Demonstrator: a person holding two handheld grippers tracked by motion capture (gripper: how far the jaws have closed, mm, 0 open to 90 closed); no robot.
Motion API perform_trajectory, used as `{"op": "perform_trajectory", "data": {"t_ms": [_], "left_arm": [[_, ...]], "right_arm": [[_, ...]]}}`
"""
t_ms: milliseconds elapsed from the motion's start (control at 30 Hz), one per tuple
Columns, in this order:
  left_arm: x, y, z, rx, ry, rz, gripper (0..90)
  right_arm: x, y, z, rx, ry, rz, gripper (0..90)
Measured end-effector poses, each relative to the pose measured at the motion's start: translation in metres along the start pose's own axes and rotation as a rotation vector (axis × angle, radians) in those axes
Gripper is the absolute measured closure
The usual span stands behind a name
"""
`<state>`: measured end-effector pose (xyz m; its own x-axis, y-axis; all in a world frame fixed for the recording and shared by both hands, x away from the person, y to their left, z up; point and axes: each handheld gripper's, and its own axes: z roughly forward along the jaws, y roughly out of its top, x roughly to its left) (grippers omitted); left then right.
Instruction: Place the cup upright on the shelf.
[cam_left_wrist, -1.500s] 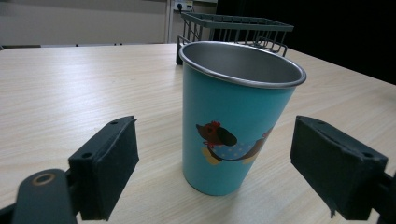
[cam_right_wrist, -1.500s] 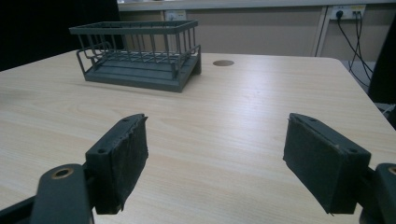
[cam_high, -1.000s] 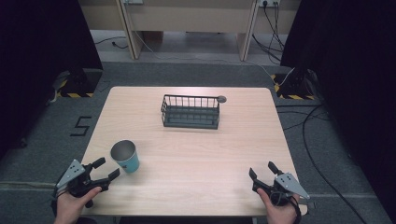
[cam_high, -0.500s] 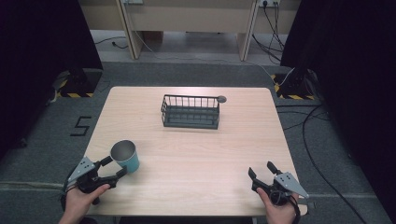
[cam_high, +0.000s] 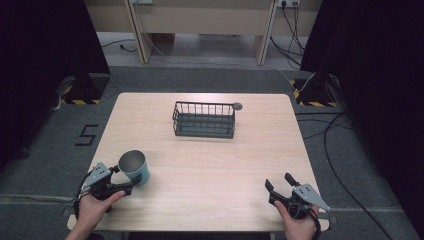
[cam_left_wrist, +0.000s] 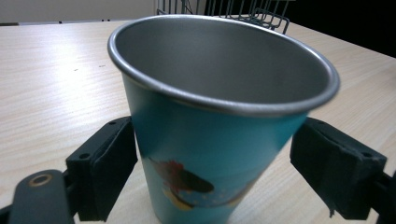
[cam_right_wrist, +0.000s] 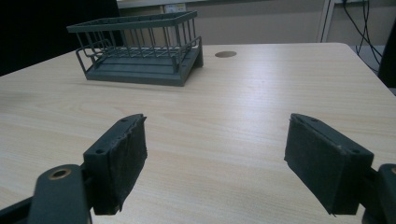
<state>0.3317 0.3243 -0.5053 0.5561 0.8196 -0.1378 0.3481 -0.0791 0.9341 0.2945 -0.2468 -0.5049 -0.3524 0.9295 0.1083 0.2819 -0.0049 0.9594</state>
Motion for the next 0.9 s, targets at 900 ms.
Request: {"op": "perform_trajectory", "data": {"t_ms": [900], "left_arm": [[0.003,0.0046,0.0022,-0.074,-0.007,0.019,15.2]], "right_arm": [[-0.0038,-0.0017,-0.0013,0.003,0.008,0.033,22.7]]}}
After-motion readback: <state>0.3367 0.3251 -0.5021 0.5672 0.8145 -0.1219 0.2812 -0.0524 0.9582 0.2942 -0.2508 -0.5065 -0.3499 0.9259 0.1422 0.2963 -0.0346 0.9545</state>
